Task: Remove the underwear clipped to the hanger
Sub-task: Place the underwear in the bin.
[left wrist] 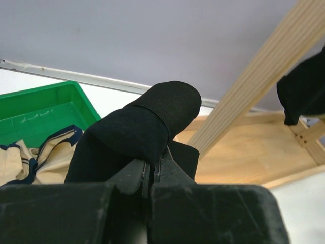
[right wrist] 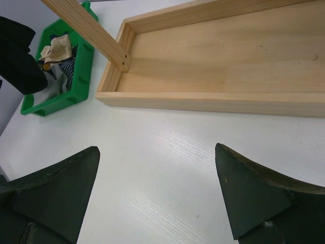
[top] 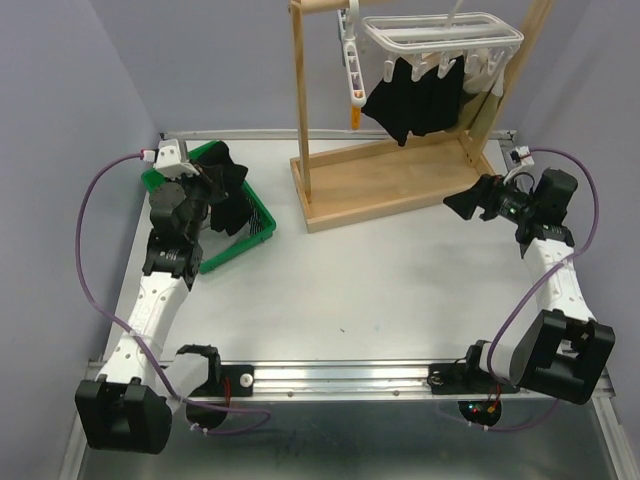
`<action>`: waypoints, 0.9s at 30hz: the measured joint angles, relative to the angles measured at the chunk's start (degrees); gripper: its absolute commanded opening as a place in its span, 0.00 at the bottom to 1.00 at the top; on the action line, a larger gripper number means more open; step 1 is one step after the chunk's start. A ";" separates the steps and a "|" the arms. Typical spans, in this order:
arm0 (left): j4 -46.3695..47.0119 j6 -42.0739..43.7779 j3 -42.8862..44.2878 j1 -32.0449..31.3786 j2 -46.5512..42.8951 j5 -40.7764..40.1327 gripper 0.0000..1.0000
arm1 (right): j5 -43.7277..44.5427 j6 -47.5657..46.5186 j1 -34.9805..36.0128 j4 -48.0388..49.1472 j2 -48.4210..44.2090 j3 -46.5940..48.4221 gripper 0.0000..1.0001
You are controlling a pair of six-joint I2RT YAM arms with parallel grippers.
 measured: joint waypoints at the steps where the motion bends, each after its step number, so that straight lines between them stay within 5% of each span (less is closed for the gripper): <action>1: 0.31 -0.79 0.76 1.25 0.90 0.20 0.00 | 0.50 -0.57 0.00 -0.22 0.00 -0.35 1.00; 27: 6.80 -7.63 6.16 8.07 24.94 -12.44 0.02 | 1.55 -3.21 0.00 -4.00 0.55 -0.76 1.00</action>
